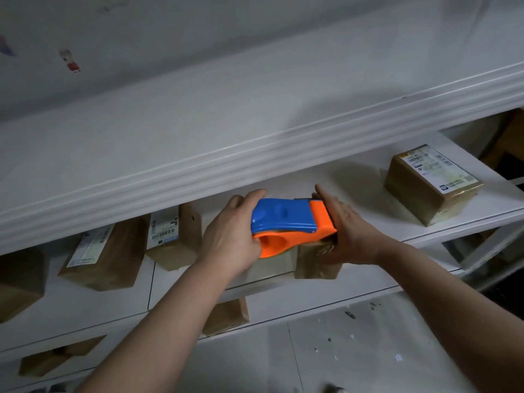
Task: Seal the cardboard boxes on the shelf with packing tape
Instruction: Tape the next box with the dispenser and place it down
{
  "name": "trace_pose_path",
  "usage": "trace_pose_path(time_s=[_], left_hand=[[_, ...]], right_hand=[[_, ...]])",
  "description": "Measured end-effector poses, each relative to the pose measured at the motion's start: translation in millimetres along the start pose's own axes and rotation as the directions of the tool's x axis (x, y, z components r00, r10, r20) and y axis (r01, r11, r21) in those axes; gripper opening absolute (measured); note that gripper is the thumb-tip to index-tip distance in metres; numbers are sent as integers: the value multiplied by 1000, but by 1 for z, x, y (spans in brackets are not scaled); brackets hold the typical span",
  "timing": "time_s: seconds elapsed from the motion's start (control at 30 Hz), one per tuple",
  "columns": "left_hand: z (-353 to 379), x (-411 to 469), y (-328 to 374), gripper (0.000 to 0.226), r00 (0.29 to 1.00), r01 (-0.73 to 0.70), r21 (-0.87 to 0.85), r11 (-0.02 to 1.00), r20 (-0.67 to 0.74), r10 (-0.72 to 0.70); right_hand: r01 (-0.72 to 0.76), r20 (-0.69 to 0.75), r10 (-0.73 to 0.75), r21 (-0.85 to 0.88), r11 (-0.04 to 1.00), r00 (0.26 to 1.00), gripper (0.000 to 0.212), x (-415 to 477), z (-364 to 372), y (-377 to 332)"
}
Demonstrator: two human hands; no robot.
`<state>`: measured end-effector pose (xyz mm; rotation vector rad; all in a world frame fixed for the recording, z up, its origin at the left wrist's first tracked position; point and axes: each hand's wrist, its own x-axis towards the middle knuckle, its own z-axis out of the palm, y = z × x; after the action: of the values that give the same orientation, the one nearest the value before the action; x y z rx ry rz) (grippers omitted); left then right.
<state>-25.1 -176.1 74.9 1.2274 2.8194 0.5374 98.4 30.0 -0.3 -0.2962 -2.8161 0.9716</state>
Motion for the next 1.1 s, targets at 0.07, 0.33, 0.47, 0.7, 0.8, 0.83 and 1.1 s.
trace_pose_path(time_s=[0.07, 0.33, 0.47, 0.7, 0.8, 0.83, 1.1], left_hand=[[-5, 5, -4, 87, 1000, -21, 34, 999, -12, 22], [-34, -22, -84, 81, 973, 220, 31, 975, -83, -217], [-4, -21, -70, 77, 987, 153, 20, 988, -40, -152], [21, -11, -66, 67, 990, 137, 19, 990, -28, -137], [19, -11, -68, 67, 991, 135, 29, 990, -21, -134], [19, -11, -68, 67, 991, 136, 16, 991, -19, -136], [17, -19, -62, 70, 988, 154, -59, 986, -7, -155]], right_hand=[[-11, -5, 11, -34, 999, 1000, 135, 2, 0, -1], [24, 52, -15, -175, 984, 999, 131, 12, 8, -9], [32, 109, -9, -211, 977, 994, 131, 13, 7, -11], [201, 163, -127, -616, 762, 979, 121, 5, 5, -30], [215, 225, -99, -587, 780, 969, 122, -2, 15, -44], [214, 234, -87, -601, 770, 968, 120, -1, 15, -45], [91, 202, 20, -523, 847, 979, 130, 38, 4, -51]])
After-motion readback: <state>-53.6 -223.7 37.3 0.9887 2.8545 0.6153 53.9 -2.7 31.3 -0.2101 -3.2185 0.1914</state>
